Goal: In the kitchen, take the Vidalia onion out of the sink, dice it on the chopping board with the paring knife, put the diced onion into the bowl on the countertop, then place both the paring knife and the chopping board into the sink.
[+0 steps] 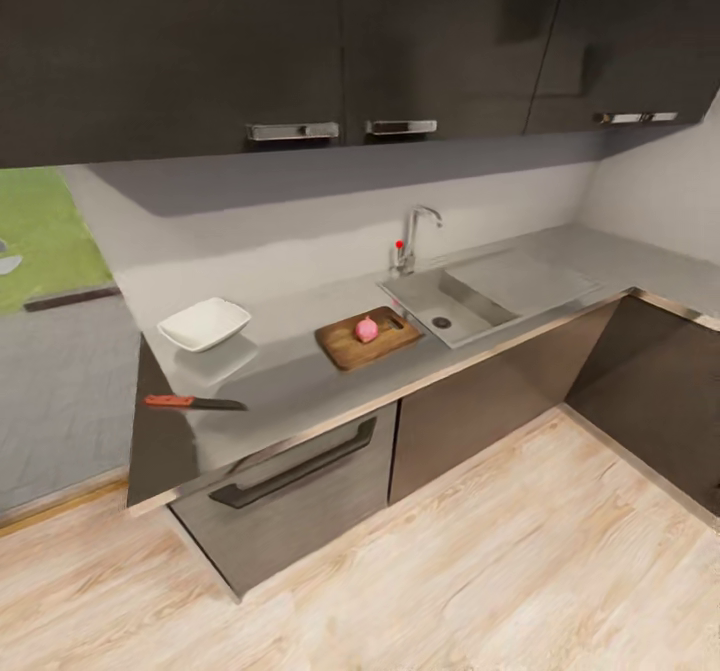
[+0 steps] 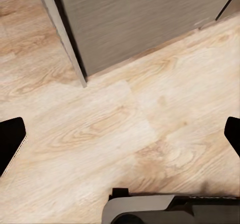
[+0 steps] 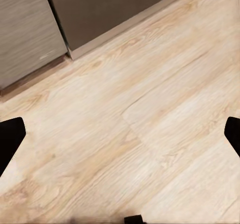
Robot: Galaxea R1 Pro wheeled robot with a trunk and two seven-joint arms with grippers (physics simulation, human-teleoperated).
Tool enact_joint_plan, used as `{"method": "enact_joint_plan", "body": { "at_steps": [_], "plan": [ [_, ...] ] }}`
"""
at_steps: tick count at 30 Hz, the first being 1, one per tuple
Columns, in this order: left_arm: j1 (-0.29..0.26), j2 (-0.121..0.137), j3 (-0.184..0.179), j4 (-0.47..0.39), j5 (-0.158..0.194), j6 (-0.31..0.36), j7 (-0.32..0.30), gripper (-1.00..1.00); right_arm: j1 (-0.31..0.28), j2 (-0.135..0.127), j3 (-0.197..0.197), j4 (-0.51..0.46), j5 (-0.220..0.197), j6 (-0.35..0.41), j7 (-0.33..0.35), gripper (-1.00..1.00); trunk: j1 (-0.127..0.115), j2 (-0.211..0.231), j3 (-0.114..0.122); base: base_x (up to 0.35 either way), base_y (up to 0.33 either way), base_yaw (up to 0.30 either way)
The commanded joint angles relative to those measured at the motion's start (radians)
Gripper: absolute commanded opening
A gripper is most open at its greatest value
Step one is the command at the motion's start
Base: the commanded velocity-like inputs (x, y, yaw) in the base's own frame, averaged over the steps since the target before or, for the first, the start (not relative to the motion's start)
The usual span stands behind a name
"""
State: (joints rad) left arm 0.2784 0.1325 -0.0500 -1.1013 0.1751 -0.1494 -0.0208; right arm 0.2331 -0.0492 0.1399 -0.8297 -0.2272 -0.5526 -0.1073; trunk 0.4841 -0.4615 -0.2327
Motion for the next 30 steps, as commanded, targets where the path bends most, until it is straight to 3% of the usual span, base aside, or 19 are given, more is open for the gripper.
{"method": "enact_joint_plan", "body": {
  "at_steps": [1,30],
  "plan": [
    [0.0,0.001,-0.002,0.0,0.01,-0.002,-0.002,1.0,0.0,-0.001,0.006,-0.002,-0.003,-0.001,-0.009,1.0,0.0,-0.002,0.0,-0.096,0.31,-0.182],
    [0.001,0.001,-0.002,0.0,0.01,-0.002,-0.002,1.0,0.0,-0.001,0.006,0.003,-0.002,-0.001,-0.009,1.0,0.0,-0.002,0.041,-0.092,0.31,-0.182]
  ]
}}
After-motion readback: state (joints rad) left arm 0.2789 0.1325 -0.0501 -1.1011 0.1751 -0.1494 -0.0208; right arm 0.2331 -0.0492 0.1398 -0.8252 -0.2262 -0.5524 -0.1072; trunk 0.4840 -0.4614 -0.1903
